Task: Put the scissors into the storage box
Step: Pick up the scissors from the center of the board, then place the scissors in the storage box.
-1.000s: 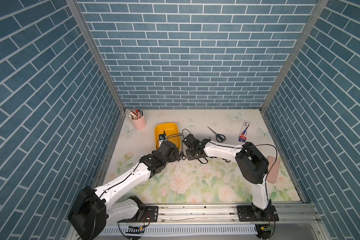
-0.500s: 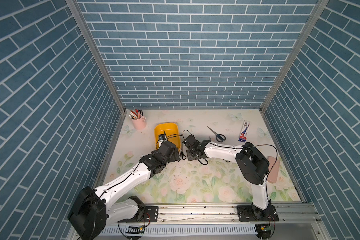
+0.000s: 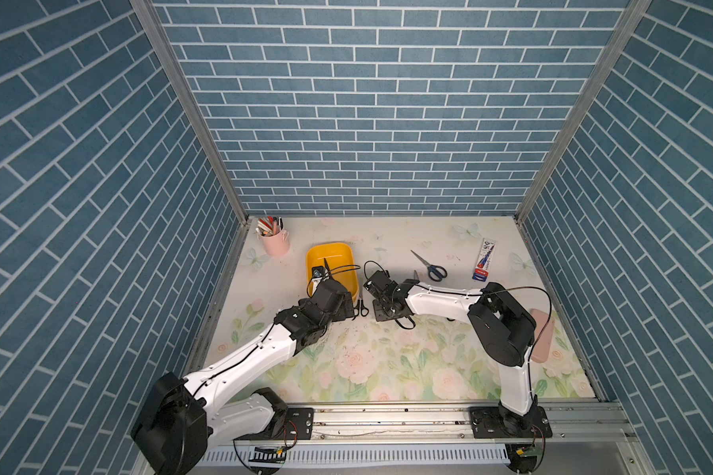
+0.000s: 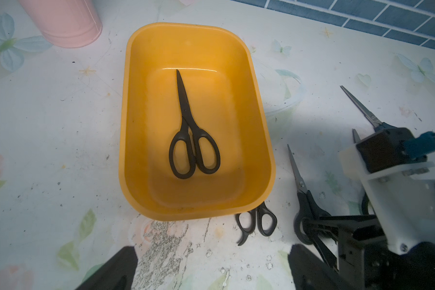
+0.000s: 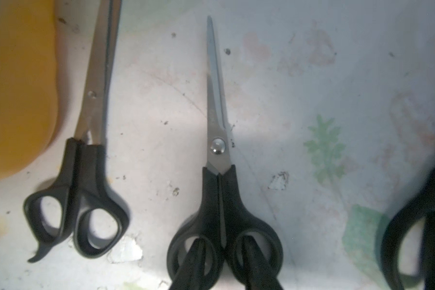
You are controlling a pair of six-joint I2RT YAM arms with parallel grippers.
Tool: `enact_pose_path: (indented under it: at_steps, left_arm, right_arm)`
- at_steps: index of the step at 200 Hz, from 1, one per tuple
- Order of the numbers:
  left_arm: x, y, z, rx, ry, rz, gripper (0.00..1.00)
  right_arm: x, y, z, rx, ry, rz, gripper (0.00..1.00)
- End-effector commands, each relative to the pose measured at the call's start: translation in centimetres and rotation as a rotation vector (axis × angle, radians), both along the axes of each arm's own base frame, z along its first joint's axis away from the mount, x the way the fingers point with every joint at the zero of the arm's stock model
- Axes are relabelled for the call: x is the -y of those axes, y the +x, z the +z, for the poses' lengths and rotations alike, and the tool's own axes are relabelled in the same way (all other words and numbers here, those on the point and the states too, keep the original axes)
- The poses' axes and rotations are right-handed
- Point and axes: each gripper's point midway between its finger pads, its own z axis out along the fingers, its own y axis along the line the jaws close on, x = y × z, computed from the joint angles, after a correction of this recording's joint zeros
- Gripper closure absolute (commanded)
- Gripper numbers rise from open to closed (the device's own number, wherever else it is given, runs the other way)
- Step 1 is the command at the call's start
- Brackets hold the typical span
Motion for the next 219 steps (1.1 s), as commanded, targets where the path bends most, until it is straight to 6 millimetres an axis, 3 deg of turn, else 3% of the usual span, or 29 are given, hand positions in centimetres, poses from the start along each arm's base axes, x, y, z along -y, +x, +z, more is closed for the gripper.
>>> enact_pose_path:
  at_steps: [1,21,63,101,133,187,219]
  left_arm:
    - [-0.6,-0.2,0.2,0.012,0.007,0.02,0.0]
    - [-1.2,-0.4,0.8,0.031,0.009,0.041,0.0]
    - [-3.1,-0.8,1.8,0.074,0.037,0.098,0.0]
    - [-3.5,-0.7,2.2,0.089,0.037,0.118,0.0]
    - [-3.8,-0.6,2.0,0.085,0.032,0.135,0.0]
    - [-5.9,-0.3,0.9,0.049,-0.019,0.19,0.0]
    - [-7.4,-0.5,0.3,0.039,-0.055,0.238,0.0]
  right_arm:
    - [1.8,-1.1,-3.9,-0.08,-0.121,-0.01,0.79]
    - [2.4,-1.2,-4.6,-0.086,-0.157,-0.01,0.82]
    - [3.3,-0.8,-4.2,-0.06,-0.188,-0.018,0.93]
    - [2.8,0.4,-2.4,-0.023,-0.168,-0.008,1.0]
    - [1.7,1.7,1.1,0.026,-0.1,0.008,1.0]
    - [-1.4,4.7,10.3,0.183,0.009,0.063,1.0]
    - [-4.7,5.7,12.9,0.234,0.073,0.115,1.0]
